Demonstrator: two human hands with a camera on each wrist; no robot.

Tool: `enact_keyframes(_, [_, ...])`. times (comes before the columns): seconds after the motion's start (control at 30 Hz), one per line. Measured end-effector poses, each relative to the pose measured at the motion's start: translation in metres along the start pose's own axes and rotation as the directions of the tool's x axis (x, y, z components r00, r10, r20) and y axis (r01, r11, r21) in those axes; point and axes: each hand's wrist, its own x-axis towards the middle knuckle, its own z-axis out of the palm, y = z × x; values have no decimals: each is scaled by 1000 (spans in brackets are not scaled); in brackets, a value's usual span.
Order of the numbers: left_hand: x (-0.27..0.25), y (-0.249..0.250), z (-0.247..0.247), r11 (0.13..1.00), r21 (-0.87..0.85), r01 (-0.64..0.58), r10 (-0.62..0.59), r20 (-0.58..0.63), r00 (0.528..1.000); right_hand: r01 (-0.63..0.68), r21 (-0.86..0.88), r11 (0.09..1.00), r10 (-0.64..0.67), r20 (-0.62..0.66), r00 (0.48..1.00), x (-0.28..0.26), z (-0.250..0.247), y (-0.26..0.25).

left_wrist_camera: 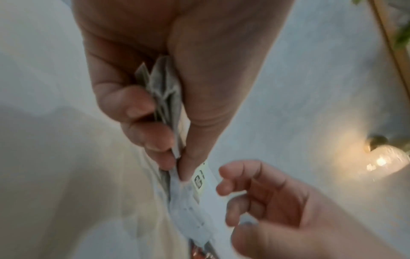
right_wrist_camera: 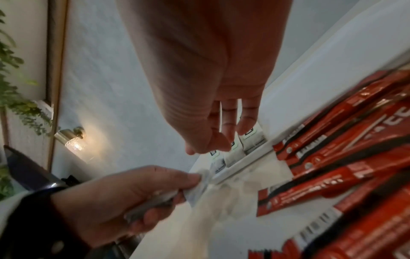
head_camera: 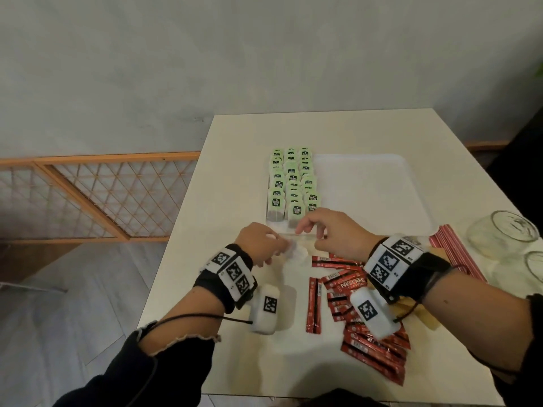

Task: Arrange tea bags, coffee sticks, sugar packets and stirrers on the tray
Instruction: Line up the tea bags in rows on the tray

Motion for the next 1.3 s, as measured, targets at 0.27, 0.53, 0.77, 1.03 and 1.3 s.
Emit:
enact_keyframes(0.27, [-5, 9, -12, 923, -381, 51, -22, 80, 997, 80, 57, 995, -72, -125, 990, 6, 7, -6])
enact_keyframes(0.53, [9, -3, -49, 740, -654, 156, -88, 137, 987, -53, -15, 998, 48, -223, 974, 56, 13, -11])
enact_keyframes(0.77, [22, -28, -65, 737, -672, 73, -24, 83, 996, -127, -70, 989, 117, -127, 985, 90, 24, -4])
enact_keyframes(1.03, [37, -35, -74, 710, -704, 17, 1, 26, 1000, -169, -59, 984, 154, -206, 966, 105, 28, -7])
enact_keyframes(1.3, [38, -22, -66, 713, -697, -84, 108, -9, 994, -66, 240, 969, 118, -208, 971, 96, 20, -32])
